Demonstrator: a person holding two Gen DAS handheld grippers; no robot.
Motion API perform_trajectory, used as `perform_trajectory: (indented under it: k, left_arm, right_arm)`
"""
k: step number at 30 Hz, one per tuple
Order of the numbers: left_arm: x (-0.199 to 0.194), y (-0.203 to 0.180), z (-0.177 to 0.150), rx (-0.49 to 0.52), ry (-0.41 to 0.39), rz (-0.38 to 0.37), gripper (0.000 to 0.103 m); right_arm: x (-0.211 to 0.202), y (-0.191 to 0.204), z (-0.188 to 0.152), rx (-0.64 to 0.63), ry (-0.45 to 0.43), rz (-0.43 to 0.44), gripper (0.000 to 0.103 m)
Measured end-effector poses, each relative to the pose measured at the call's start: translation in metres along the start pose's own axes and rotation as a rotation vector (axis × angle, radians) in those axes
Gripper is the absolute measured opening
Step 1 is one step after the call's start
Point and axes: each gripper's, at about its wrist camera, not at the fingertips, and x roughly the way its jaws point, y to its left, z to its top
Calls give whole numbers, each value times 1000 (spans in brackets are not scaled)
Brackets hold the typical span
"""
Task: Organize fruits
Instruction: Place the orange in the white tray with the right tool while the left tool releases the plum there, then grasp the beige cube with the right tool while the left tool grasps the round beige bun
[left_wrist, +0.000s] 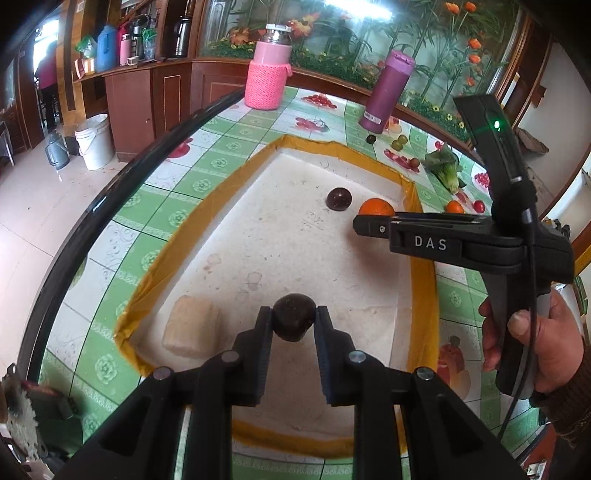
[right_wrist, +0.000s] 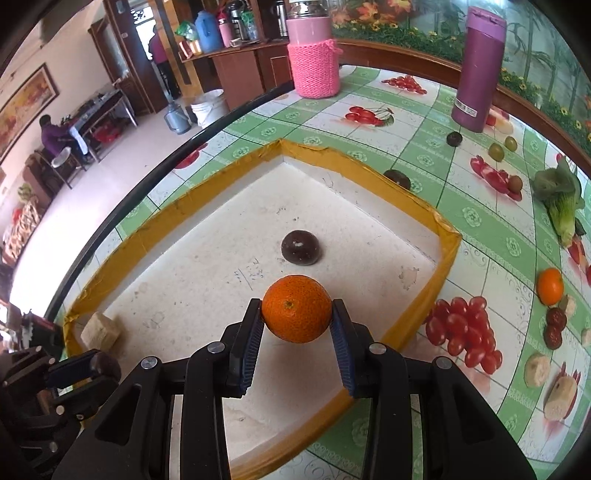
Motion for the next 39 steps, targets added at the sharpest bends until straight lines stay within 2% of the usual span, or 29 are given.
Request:
perform_trajectory:
  k: [13, 14, 15, 20, 22, 24, 29, 33, 39]
  left_arm:
    - [24, 1, -6, 28, 62, 54, 26]
    - [24, 1, -6, 28, 64, 57, 26]
    - [23, 1, -6, 28, 66, 58, 26]
    - [16, 0, -8, 36, 66, 75, 29]
    - [11, 1, -9, 32, 56, 83, 45]
    - [5, 2, -10, 26, 38, 98, 52]
    - [-6, 3, -11, 12, 28, 102, 59]
    - [-16, -1, -13, 22, 11, 110, 67]
    - [-27, -15, -12, 46, -9, 88, 74]
  right_arm:
    - [18, 5, 3, -82, 24, -42, 36]
    - [19, 6, 3, -86, 27, -45, 36]
    - [19, 6, 3, -91, 26, -48, 42]
    - [12, 6, 2, -71, 13, -43, 43]
    - [6, 4, 1, -53, 3, -43, 43]
    - [-2, 1, -1, -31, -9, -38, 43]
    - [-30, -3, -9, 9, -52, -29, 44]
    - [-51, -6, -20, 30, -83, -34, 55]
    - [-80, -20, -47, 76, -101, -55, 57]
